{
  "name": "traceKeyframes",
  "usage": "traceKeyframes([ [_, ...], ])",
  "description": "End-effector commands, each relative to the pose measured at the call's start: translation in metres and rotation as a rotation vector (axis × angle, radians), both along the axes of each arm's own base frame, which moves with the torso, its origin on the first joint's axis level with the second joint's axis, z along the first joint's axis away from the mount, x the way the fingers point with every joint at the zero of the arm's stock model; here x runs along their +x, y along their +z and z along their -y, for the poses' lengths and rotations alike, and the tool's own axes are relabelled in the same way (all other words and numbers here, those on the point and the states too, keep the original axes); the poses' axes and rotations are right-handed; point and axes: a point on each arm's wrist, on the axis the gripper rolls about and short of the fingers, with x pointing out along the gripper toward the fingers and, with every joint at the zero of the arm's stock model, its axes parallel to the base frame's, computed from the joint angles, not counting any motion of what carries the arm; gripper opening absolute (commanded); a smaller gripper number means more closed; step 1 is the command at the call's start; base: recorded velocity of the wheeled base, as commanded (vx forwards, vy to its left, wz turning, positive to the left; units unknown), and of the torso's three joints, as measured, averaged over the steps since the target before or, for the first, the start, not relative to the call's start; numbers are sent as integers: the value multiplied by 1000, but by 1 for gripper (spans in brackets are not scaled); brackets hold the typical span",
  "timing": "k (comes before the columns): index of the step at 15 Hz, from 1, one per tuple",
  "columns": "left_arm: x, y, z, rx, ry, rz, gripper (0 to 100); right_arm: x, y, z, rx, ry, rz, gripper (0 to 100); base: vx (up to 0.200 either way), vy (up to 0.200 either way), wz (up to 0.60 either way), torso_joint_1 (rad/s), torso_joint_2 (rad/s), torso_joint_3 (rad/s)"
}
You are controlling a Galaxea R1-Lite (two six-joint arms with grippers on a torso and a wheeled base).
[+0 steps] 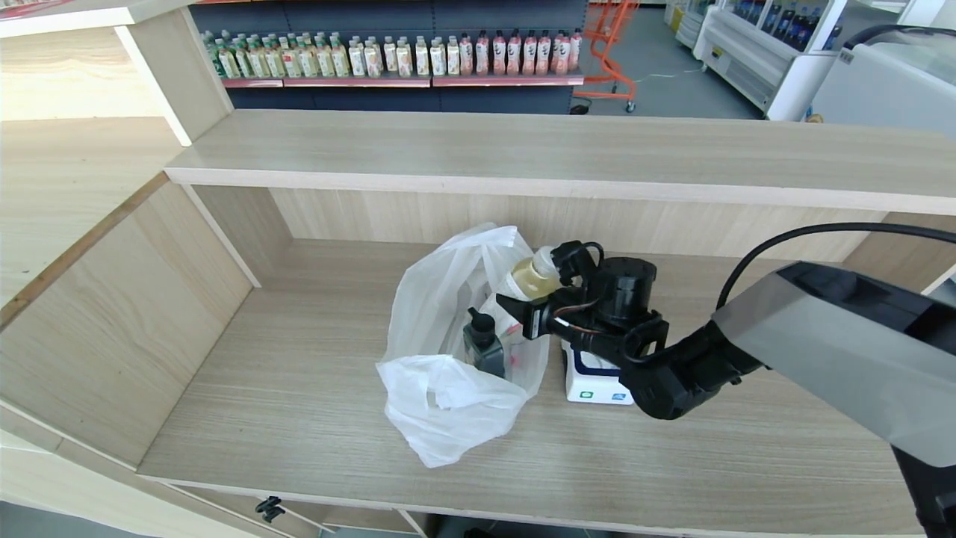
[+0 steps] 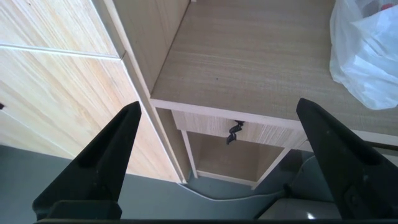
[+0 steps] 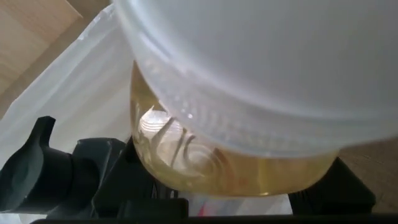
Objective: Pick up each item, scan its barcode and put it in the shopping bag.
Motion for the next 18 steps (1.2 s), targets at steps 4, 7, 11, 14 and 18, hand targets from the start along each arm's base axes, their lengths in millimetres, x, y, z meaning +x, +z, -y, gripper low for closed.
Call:
traceKeyframes([
  [4, 0, 0, 0, 0, 1, 0, 100, 4, -19, 0, -66, -1, 33, 0, 0, 0, 0, 0, 0, 0],
  [7, 0, 0, 0, 0, 1, 0, 100, 4, -14, 0, -57, 3, 59, 100, 0, 0, 0, 0, 0, 0],
  [11, 0, 0, 0, 0, 1, 0, 100, -10, 42, 10, 63, 1, 88, 100, 0, 0, 0, 0, 0, 0],
  [14, 0, 0, 0, 0, 1, 0, 100, -35, 86, 28, 118, 28, 60, 100, 0, 0, 0, 0, 0, 0],
  [18, 0, 0, 0, 0, 1, 0, 100, -100, 120, 76, 129, 4, 45, 100, 0, 0, 0, 0, 0, 0],
])
